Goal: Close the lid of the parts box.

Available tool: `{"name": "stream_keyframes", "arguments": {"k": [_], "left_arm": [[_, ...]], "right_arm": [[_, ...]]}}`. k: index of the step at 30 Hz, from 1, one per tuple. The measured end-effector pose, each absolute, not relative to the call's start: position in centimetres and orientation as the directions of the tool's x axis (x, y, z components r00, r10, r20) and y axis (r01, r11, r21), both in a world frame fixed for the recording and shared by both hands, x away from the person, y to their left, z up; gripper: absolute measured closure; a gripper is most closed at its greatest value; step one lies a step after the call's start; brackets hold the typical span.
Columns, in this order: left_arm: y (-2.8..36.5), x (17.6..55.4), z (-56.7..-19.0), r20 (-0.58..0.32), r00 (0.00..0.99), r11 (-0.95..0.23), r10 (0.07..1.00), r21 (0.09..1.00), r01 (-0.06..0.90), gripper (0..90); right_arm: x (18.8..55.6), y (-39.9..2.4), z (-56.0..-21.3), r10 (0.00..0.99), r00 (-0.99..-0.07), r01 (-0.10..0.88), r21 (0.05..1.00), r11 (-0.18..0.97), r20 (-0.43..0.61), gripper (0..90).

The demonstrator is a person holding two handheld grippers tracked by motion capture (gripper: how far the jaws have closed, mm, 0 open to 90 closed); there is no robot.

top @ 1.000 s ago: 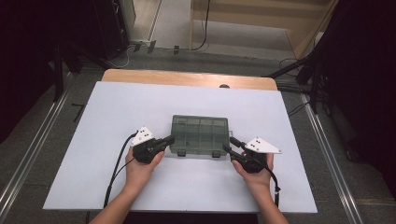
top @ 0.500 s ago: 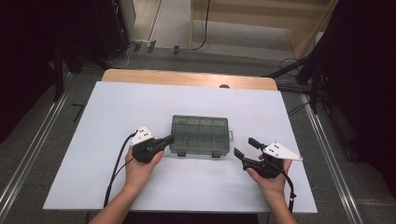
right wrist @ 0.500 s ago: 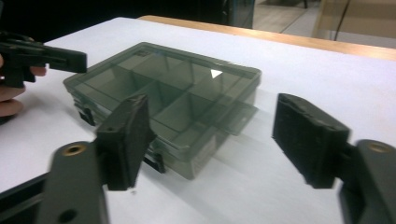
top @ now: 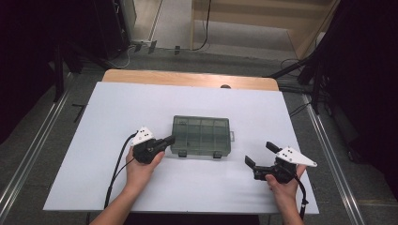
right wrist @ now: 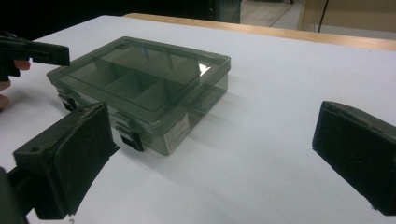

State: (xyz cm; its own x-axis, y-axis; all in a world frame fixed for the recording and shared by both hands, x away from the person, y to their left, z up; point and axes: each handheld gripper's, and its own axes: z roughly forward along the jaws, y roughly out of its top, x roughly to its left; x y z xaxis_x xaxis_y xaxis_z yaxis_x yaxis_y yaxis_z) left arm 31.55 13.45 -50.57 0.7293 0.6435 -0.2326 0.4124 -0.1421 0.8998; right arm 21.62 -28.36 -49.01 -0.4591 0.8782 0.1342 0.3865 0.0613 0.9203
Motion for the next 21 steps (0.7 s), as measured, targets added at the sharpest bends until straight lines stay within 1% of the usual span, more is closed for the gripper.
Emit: {"name": "stream_keyframes", "arguments": {"k": [3, 16, 21], "left_arm": [[13.4, 31.6, -50.6, -0.230, 0.730, -0.145, 0.644, 0.900, 0.411, 90.0], [13.4, 31.6, -50.5, -0.227, 0.727, -0.149, 0.647, 0.898, 0.413, 90.0], [13.4, 31.6, -50.4, -0.223, 0.732, -0.156, 0.644, 0.898, 0.411, 90.0]], "right_arm": [[21.4, -28.8, -49.1, 0.881, -0.450, 0.396, 0.917, 0.050, 0.147, 0.0], [20.1, -30.6, -49.6, 0.898, -0.420, 0.406, 0.912, 0.053, 0.135, 0.0], [19.5, -31.5, -50.0, 0.903, -0.404, 0.419, 0.907, 0.042, 0.145, 0.0]]}}
